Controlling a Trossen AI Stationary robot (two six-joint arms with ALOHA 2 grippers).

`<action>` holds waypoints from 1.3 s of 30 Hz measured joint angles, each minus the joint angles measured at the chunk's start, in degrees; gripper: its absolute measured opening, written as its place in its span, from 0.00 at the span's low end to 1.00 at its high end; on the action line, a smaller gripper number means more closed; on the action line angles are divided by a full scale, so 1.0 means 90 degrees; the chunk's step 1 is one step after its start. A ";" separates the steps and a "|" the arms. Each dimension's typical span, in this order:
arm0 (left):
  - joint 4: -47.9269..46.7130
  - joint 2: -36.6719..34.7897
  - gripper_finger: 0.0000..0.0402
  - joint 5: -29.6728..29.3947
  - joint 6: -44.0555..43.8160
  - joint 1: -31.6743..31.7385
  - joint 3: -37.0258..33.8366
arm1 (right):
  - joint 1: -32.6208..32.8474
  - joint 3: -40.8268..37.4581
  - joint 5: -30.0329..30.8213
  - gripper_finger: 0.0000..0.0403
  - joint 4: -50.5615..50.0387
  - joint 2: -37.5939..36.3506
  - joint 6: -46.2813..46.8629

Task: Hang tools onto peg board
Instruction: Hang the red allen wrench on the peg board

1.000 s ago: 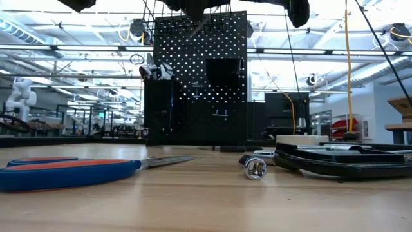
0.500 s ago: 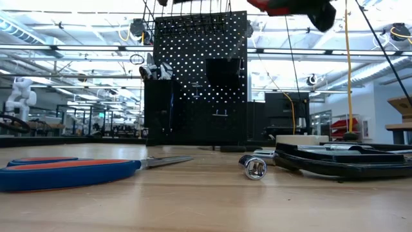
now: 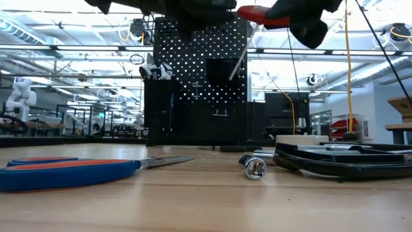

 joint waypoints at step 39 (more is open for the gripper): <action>0.0138 0.0335 0.34 0.1014 -0.0457 0.0411 0.0000 | -0.0273 0.0005 -0.0793 0.11 0.0567 0.0445 -0.0334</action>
